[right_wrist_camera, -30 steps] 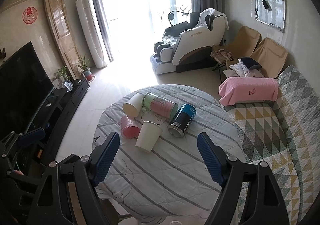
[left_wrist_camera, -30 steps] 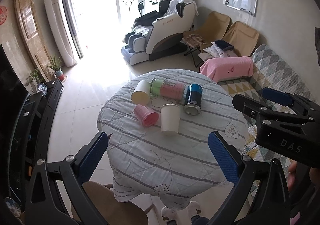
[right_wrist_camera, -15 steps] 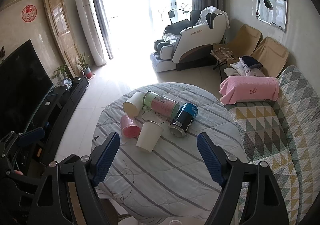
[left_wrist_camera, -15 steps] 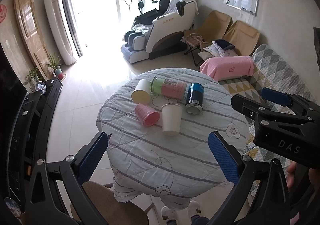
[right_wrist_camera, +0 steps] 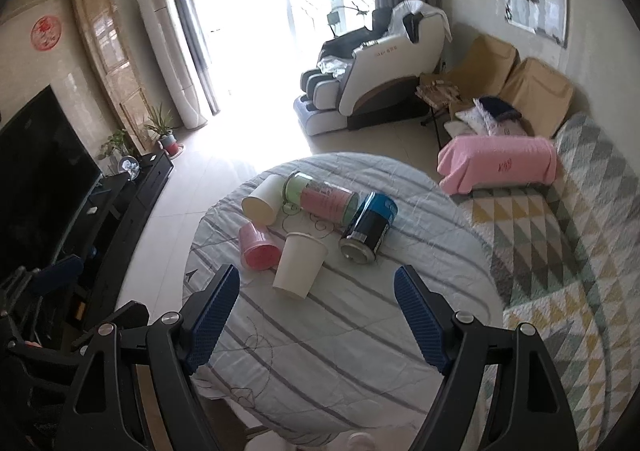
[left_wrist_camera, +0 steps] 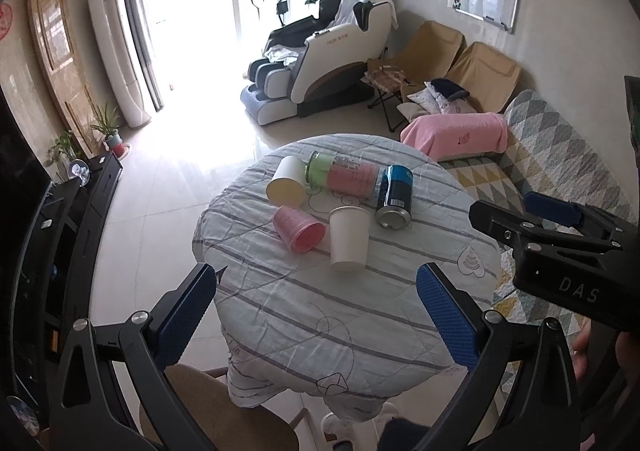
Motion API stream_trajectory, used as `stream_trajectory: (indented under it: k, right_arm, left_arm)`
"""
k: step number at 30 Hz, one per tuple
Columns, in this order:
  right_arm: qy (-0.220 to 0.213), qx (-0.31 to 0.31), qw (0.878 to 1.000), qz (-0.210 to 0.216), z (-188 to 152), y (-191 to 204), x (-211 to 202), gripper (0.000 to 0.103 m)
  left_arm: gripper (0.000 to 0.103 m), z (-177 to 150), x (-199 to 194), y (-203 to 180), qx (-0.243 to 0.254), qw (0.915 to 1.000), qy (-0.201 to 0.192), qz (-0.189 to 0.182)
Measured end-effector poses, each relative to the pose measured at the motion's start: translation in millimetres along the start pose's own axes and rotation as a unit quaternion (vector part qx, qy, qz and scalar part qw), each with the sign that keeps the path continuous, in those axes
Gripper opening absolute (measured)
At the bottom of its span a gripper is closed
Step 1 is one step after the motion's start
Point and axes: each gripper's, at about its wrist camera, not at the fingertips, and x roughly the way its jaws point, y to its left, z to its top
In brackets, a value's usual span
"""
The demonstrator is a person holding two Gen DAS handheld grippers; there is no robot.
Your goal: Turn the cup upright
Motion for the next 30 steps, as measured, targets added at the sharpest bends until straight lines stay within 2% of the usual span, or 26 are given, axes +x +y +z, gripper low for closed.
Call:
stream_trajectory:
  k: [15, 30]
  right_arm:
    - [0.037, 0.013, 0.999, 0.005, 15.9, -16.4, 39.8, 0.081]
    - [0.078, 0.009, 0.996, 0.031, 54.7, -46.2, 98.5, 0.081]
  left_arm:
    - [0.102, 29.2, 49.4, 3.3, -0.016, 0.9994, 0.03, 0.009]
    - [0.102, 70.0, 108.6, -12.7, -0.022, 0.9977, 0.057, 0.029]
